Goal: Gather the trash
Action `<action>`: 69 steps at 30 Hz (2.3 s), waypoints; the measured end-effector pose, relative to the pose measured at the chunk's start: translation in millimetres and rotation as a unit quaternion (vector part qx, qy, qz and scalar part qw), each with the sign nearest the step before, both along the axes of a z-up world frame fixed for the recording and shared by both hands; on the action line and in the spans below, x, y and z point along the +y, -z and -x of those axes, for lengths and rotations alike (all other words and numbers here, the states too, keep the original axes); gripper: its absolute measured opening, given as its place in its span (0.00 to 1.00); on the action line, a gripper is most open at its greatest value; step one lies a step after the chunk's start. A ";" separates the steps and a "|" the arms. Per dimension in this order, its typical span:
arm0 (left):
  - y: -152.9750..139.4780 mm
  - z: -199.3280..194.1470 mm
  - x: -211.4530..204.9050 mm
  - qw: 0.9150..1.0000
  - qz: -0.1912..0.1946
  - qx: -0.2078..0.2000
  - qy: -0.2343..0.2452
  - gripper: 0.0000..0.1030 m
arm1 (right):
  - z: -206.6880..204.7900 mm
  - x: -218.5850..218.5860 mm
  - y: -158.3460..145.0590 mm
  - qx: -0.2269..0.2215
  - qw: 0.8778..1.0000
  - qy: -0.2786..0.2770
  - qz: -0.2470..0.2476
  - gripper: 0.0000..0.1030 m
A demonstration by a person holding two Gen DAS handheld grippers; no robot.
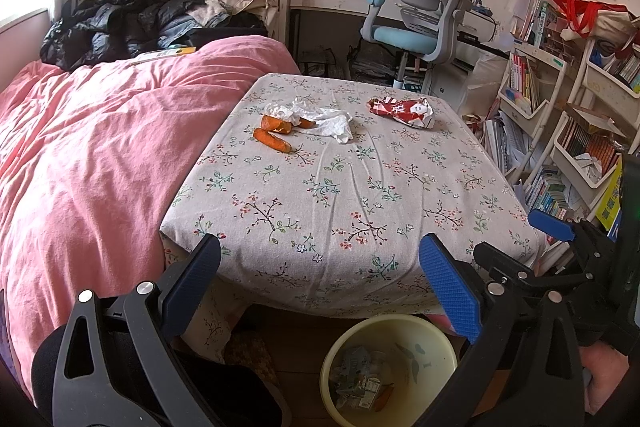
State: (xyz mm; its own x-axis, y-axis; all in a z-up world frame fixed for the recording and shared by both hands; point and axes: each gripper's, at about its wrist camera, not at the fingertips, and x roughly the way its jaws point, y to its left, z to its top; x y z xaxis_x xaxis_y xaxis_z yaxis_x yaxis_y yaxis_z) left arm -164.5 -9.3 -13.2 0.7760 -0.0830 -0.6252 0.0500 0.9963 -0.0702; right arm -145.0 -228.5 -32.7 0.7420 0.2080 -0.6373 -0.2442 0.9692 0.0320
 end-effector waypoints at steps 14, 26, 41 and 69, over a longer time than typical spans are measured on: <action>0.0 -0.3 0.6 1.000 0.001 0.000 -0.001 0.93 | -0.4 -0.1 -0.1 -0.001 1.000 -0.001 0.000 0.93; -10.5 -7.0 28.1 0.997 0.068 0.015 -0.019 0.93 | -5.9 -0.6 -6.0 0.003 1.000 -0.012 -0.018 0.93; -13.2 -108.9 102.5 0.982 0.126 0.044 -0.132 0.93 | -115.4 53.0 -13.5 0.018 0.994 -0.106 -0.021 0.93; 28.6 -241.6 105.0 0.973 0.124 0.166 -0.103 0.12 | -244.9 111.6 -3.1 0.055 0.979 -0.183 -0.065 0.61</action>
